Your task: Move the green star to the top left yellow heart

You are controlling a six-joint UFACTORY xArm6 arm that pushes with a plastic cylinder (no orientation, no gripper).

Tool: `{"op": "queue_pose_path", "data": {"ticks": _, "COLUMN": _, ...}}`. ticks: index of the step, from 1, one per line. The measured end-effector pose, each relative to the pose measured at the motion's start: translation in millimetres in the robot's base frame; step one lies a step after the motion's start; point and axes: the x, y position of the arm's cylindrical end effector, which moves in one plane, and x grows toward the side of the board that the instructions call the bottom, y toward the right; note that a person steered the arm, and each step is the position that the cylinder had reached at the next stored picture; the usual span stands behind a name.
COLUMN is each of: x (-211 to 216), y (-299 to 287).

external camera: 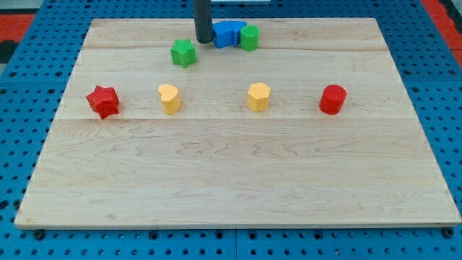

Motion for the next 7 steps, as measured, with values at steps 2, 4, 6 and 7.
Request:
{"op": "queue_pose_path", "data": {"ticks": 2, "x": 2, "y": 0}}
{"op": "queue_pose_path", "data": {"ticks": 4, "x": 19, "y": -20}}
{"op": "queue_pose_path", "data": {"ticks": 6, "x": 46, "y": -57}}
{"op": "queue_pose_path", "data": {"ticks": 7, "x": 46, "y": -59}}
